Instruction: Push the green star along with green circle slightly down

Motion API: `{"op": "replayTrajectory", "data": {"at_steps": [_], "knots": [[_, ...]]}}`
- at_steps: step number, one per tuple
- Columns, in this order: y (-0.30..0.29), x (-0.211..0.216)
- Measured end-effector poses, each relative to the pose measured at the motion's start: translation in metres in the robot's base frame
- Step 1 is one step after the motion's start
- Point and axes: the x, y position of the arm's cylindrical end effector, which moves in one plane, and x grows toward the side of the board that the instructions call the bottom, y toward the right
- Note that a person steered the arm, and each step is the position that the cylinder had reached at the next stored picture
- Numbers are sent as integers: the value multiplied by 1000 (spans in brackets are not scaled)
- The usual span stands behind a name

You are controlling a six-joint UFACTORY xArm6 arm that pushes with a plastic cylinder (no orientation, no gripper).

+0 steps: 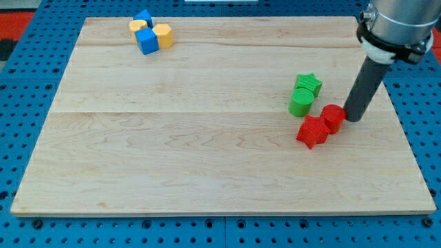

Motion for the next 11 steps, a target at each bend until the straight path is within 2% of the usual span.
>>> {"op": "replayTrajectory", "data": {"at_steps": [1, 2, 3, 6, 9, 10, 11], "knots": [[10, 2], [36, -72], [2, -149], [-49, -137], [-70, -60], [-60, -28], [-65, -61]]}}
